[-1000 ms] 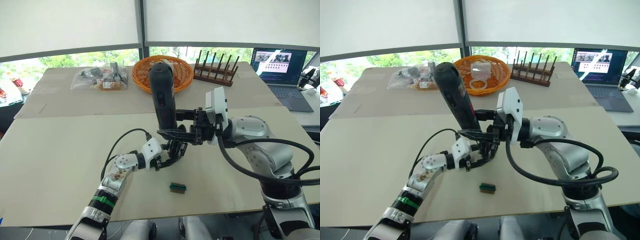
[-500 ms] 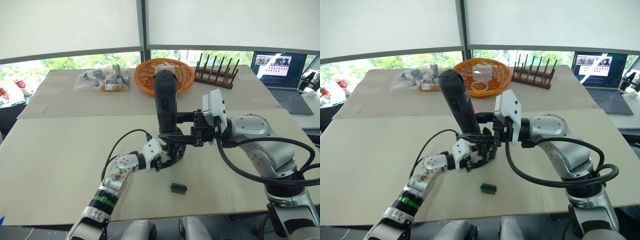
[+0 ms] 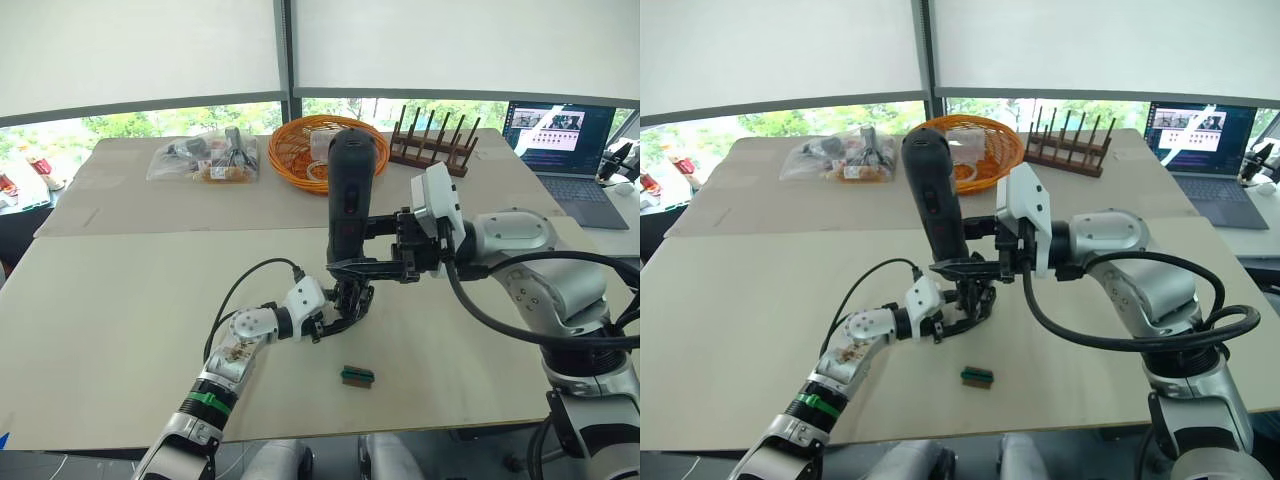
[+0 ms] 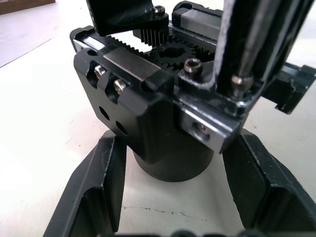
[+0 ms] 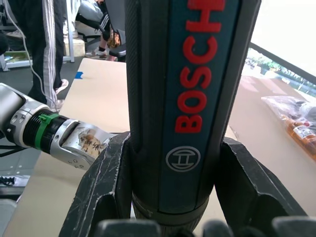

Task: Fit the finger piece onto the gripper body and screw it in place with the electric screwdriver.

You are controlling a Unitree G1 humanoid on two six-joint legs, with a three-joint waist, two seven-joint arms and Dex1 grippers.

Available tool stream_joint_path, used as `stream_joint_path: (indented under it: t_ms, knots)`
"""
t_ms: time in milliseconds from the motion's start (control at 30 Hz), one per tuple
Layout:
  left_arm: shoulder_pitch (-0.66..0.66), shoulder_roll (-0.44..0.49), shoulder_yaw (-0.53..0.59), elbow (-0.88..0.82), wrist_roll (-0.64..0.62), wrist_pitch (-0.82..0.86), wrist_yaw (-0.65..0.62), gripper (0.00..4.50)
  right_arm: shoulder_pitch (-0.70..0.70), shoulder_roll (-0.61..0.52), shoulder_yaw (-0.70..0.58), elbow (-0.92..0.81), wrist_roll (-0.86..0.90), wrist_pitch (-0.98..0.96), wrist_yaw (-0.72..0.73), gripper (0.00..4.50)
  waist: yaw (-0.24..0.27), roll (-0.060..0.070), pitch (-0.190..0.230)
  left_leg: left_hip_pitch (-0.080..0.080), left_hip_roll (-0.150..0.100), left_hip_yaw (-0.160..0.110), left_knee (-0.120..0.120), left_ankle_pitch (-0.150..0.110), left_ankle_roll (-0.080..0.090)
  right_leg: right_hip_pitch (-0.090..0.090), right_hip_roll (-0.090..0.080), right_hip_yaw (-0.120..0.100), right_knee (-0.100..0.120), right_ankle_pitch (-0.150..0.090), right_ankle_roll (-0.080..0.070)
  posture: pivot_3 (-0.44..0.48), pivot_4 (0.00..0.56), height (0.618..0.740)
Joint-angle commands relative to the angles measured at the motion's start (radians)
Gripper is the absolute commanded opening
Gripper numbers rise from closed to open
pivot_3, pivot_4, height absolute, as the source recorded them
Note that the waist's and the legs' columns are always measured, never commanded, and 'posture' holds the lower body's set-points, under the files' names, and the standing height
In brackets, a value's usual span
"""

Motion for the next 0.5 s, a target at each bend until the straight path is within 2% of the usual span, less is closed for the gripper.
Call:
stream_joint_path:
  t_ms: [33, 500]
  knots:
    - [-0.049, -0.017, 0.017, -0.066, -0.040, -0.017, -0.006, 2.31, 0.026, -0.044, 0.023, 0.078, -0.073, 0.072, -0.017, 1.93, 0.000, 0.000, 0.000, 0.000, 0.000, 0.000, 0.000, 0.000, 0.000, 0.000, 0.000, 0.000, 0.000, 0.000, 0.000, 0.000, 0.150, 0.740]
    - [-0.072, -0.029, 0.024, -0.086, -0.051, 0.008, -0.015, 2.31, -0.028, -0.007, 0.006, 0.097, -0.049, 0.108, -0.033, 1.93, 0.006, 0.000, 0.000, -0.002, 0.000, 0.000, 0.000, 0.000, 0.000, -0.002, -0.001, 0.000, -0.001, 0.000, 0.000, 0.000, 0.150, 0.740]
